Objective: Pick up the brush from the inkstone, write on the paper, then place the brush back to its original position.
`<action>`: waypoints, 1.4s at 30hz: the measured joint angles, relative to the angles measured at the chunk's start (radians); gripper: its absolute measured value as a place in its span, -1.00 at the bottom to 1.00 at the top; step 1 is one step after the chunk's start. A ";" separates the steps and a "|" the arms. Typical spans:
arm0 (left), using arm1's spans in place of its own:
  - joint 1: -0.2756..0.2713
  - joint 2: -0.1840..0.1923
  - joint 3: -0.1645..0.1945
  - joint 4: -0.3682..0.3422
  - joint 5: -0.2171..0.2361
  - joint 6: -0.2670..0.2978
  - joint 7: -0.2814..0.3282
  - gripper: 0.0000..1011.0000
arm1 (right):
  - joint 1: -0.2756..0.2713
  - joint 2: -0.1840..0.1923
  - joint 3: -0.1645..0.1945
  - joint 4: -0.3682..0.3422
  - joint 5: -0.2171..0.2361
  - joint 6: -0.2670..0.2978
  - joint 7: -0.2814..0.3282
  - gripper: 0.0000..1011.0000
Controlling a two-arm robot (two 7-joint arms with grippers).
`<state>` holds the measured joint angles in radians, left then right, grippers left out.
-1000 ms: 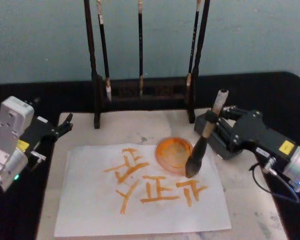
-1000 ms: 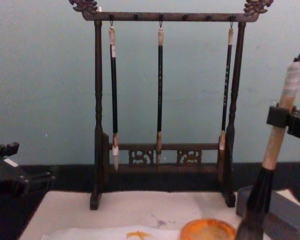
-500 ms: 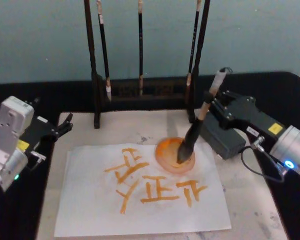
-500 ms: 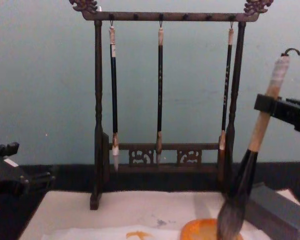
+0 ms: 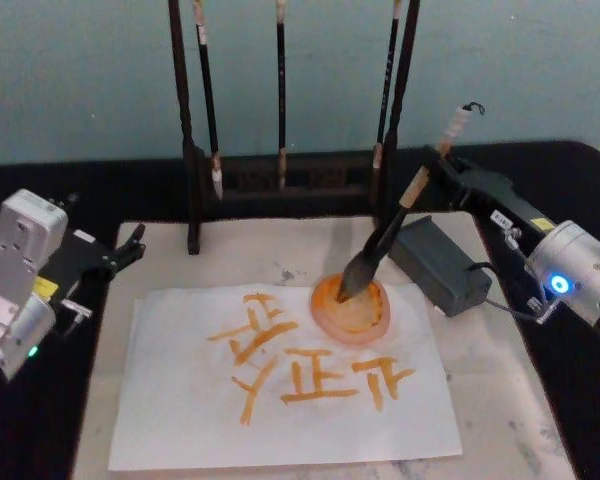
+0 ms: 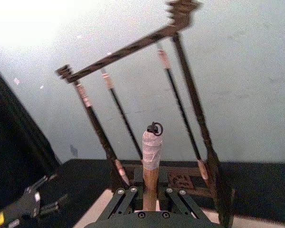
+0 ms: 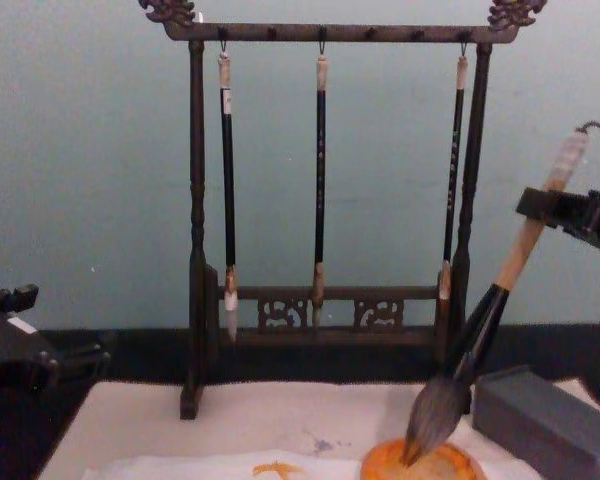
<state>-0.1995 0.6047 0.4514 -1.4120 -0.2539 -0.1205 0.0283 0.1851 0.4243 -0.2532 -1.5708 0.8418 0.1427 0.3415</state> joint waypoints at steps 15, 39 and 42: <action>0.000 0.000 0.000 0.000 0.000 0.000 0.000 1.00 | 0.083 -0.067 0.034 0.171 0.210 0.141 -0.083 -0.65; 0.000 0.000 0.000 0.000 0.000 0.000 0.000 1.00 | 0.138 -0.059 0.043 0.318 0.390 0.220 -0.064 -0.65; 0.000 0.000 0.000 0.000 0.000 0.000 0.000 1.00 | 0.142 -0.057 0.039 0.328 0.393 0.216 -0.063 -0.65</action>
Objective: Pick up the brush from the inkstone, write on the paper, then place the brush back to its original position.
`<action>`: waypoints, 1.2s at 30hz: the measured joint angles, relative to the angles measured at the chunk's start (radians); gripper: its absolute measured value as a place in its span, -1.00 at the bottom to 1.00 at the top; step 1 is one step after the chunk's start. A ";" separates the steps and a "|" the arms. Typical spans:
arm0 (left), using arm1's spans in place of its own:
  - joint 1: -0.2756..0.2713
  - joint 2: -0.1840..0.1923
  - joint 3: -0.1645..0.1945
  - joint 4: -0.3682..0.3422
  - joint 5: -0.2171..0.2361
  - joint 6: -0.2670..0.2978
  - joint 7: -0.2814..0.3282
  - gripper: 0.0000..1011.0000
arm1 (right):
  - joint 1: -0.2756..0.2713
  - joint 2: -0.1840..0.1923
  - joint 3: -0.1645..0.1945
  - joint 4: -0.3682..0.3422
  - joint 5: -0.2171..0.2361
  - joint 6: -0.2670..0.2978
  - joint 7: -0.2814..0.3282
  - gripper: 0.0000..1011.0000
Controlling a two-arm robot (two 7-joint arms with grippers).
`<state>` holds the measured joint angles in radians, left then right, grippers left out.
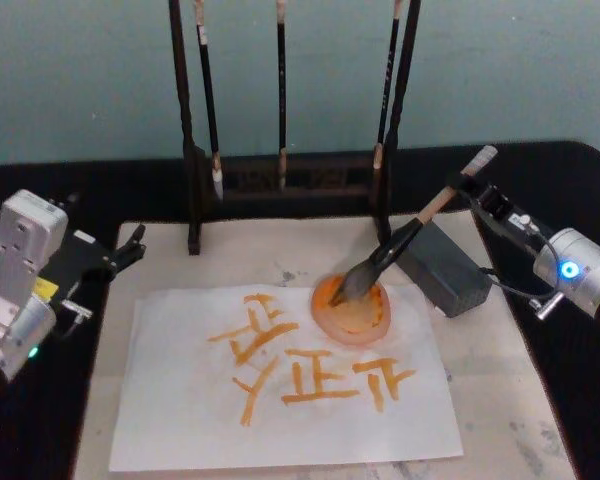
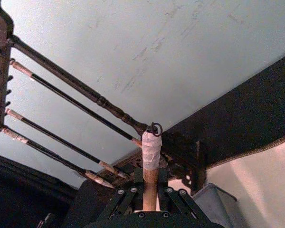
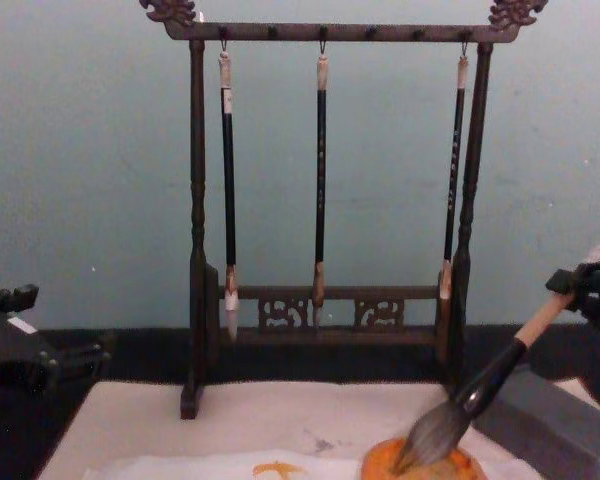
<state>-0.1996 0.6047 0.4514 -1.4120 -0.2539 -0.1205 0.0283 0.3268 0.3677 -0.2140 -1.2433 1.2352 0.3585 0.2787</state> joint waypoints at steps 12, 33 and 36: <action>0.000 0.000 0.000 0.000 0.000 0.000 0.000 1.00 | 0.020 0.012 -0.029 0.043 0.028 -0.006 0.007 -0.65; 0.000 0.000 0.000 0.000 0.000 0.000 0.000 1.00 | 0.027 0.029 -0.071 0.067 0.072 -0.025 -0.009 -0.65; 0.000 0.000 0.000 0.000 0.000 0.000 0.000 1.00 | 0.028 0.033 -0.079 0.068 0.073 -0.031 -0.015 -0.65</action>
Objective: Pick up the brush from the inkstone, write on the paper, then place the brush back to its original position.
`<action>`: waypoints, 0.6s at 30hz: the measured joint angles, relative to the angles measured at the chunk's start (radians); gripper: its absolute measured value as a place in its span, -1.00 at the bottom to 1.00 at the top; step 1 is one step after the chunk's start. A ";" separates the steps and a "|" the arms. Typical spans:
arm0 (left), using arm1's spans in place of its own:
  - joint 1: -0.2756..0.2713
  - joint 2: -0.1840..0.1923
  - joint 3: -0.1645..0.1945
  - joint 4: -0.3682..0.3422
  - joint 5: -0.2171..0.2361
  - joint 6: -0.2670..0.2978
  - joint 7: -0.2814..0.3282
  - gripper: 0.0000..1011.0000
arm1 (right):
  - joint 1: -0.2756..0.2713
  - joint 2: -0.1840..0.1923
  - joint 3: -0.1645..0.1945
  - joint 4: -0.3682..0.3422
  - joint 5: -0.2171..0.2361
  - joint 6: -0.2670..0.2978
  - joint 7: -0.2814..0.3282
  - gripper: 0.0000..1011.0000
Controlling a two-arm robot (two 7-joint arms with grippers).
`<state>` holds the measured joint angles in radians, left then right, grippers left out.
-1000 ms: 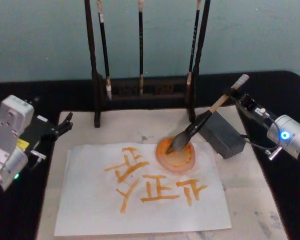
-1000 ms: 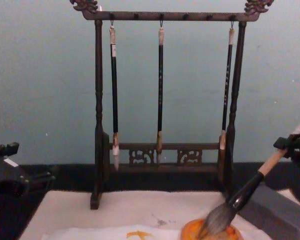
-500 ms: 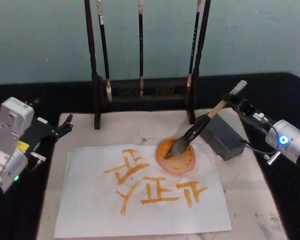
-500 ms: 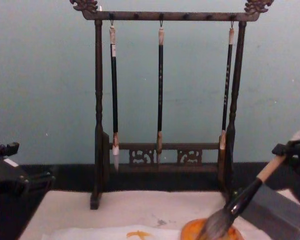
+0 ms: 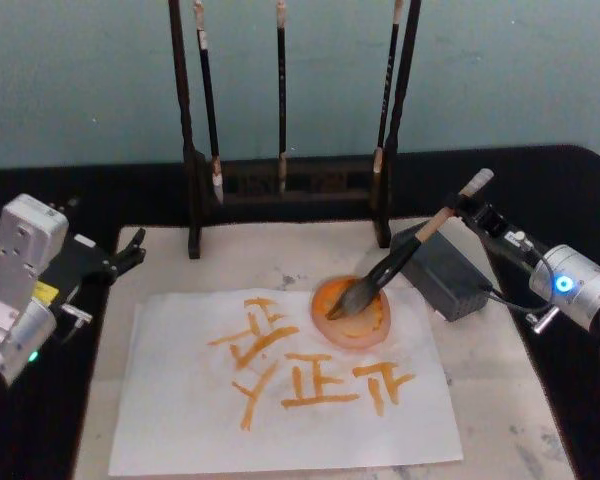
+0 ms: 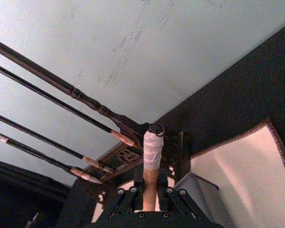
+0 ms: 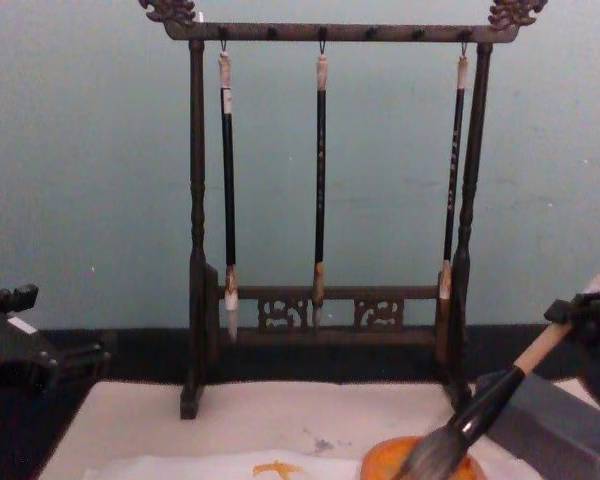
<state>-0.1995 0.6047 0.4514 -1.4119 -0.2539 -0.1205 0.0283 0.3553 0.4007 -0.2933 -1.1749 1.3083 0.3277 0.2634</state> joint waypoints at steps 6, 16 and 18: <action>0.000 0.000 0.000 0.000 0.000 0.000 0.000 1.00 | 0.000 -0.001 0.001 0.000 0.000 0.000 -0.001 -0.65; 0.000 0.000 0.000 0.000 0.000 0.000 0.000 1.00 | 0.000 -0.001 0.003 0.000 0.000 0.001 0.001 -0.49; 0.000 0.000 0.000 0.000 0.000 0.000 0.000 1.00 | 0.000 -0.002 0.004 0.000 0.000 0.002 0.001 -0.34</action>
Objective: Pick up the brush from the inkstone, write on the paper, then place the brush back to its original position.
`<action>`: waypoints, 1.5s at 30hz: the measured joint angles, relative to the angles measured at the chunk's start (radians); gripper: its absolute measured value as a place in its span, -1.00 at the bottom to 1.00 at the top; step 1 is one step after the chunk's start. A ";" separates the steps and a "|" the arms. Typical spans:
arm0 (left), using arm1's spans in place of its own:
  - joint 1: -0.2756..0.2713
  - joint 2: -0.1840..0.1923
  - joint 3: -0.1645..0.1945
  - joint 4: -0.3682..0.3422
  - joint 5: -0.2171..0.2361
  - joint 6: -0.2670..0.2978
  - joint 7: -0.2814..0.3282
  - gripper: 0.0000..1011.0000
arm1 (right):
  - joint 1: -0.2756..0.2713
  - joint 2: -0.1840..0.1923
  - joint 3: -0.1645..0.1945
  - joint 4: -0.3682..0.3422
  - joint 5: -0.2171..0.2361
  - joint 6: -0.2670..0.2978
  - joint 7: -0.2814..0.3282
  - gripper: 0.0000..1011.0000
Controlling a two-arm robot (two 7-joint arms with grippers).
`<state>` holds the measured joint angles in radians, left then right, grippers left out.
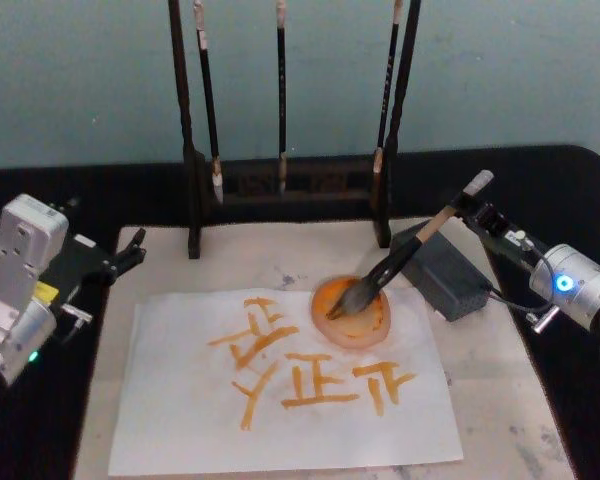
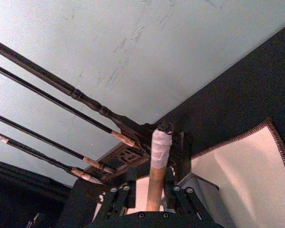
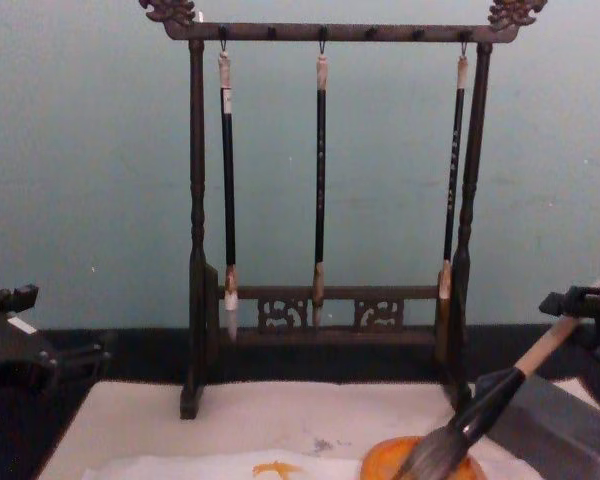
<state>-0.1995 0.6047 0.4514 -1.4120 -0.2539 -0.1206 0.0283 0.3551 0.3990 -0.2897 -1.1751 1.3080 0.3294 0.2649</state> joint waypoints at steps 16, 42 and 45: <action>0.000 0.000 0.000 0.000 0.000 0.000 0.000 1.00 | -0.001 -0.001 0.002 -0.001 -0.001 0.001 0.002 0.65; 0.000 0.000 0.000 0.000 0.000 0.000 0.000 1.00 | 0.001 0.021 -0.027 0.006 0.015 -0.014 0.009 0.98; 0.000 0.000 0.000 0.000 0.000 0.000 0.000 1.00 | -0.005 0.029 -0.031 0.003 0.022 -0.020 0.007 0.98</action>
<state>-0.1995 0.6047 0.4514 -1.4120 -0.2539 -0.1205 0.0283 0.3501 0.4280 -0.3211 -1.1724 1.3301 0.3093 0.2717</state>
